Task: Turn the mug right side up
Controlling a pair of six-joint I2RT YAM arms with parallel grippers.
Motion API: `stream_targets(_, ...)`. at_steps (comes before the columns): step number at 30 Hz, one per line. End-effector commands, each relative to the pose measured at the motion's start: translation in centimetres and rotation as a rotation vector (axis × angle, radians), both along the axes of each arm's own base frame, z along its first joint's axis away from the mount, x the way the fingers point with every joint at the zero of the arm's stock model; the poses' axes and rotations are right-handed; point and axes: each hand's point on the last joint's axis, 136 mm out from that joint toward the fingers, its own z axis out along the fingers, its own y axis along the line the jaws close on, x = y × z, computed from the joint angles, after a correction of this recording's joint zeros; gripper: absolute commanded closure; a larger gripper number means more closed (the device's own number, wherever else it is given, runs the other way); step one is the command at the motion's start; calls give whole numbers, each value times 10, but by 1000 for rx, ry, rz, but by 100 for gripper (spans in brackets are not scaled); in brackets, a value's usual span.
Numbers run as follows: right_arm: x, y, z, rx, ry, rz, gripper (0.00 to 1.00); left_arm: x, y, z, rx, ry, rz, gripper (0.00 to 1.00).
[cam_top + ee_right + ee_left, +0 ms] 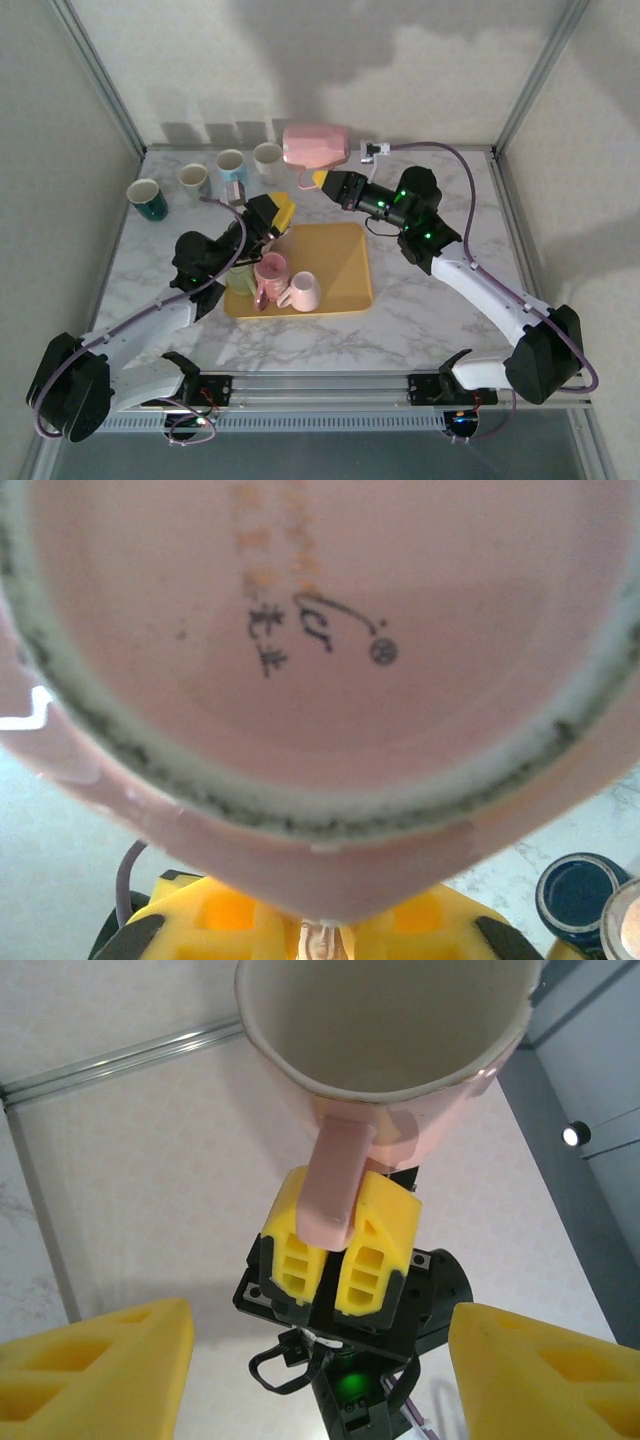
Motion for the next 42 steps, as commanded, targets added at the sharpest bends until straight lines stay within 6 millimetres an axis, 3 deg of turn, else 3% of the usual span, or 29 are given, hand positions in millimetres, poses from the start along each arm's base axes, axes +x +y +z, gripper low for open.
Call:
stream_targets(1,-15,0,37,110,-120,40,100,-2,-2,27,-41,-79,15,35)
stream_targets(12,-25,9,32,108,-100,68,100,4,-4,39,-52,-114,66,38)
stream_targets(19,-31,17,27,119,-78,85,100,9,-2,38,-45,-113,95,46)
stream_targets(30,-32,24,20,102,-54,92,100,10,-1,36,-23,-121,115,76)
stream_targets(36,-29,25,18,80,-51,80,100,9,-1,35,-8,-137,123,100)
stream_targets(37,-29,25,18,74,-52,77,99,9,-1,36,-4,-139,125,100)
stream_targets(42,-28,23,15,40,-53,58,64,12,-2,38,17,-155,138,100)
